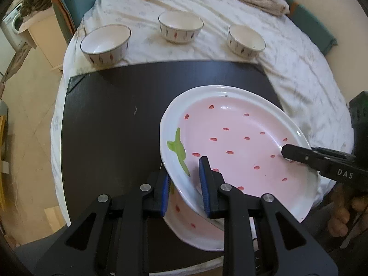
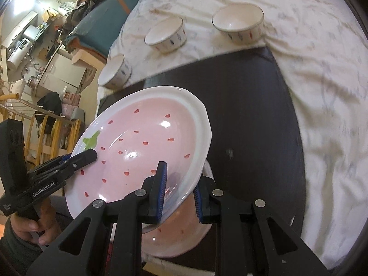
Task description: Organize plates and bowls
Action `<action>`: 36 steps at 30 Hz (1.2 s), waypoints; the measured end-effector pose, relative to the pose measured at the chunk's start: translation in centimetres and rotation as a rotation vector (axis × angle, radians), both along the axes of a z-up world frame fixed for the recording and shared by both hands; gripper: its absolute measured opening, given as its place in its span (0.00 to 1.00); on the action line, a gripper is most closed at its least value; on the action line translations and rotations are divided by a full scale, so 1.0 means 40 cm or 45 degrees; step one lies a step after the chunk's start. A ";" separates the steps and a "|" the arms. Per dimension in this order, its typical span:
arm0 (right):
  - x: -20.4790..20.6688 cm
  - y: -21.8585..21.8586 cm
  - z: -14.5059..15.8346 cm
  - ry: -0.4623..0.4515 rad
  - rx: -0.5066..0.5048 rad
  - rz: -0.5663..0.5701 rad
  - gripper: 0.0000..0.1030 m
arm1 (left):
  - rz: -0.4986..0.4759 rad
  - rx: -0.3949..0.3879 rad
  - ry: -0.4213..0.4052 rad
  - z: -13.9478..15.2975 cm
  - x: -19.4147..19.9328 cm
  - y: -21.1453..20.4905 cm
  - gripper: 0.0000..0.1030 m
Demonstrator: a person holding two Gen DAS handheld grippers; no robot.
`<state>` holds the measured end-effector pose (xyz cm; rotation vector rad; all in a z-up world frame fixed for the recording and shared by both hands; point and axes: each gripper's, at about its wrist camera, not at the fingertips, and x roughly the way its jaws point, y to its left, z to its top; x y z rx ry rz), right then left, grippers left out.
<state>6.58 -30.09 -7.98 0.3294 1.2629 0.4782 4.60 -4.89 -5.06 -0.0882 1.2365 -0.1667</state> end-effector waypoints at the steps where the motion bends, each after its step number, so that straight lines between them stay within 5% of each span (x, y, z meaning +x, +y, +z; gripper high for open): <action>1: -0.011 -0.001 -0.007 0.008 -0.003 0.000 0.23 | 0.001 0.000 0.008 -0.004 -0.005 0.000 0.19; 10: -0.082 -0.002 -0.046 0.068 0.005 -0.027 0.23 | 0.004 0.041 0.024 -0.020 -0.038 -0.001 0.19; 22: -0.126 0.050 -0.104 0.180 -0.010 0.027 0.22 | 0.047 0.112 0.190 -0.104 -0.047 0.023 0.21; 36: -0.130 0.015 -0.137 0.340 0.123 -0.041 0.25 | -0.028 0.196 0.176 -0.129 -0.041 -0.013 0.26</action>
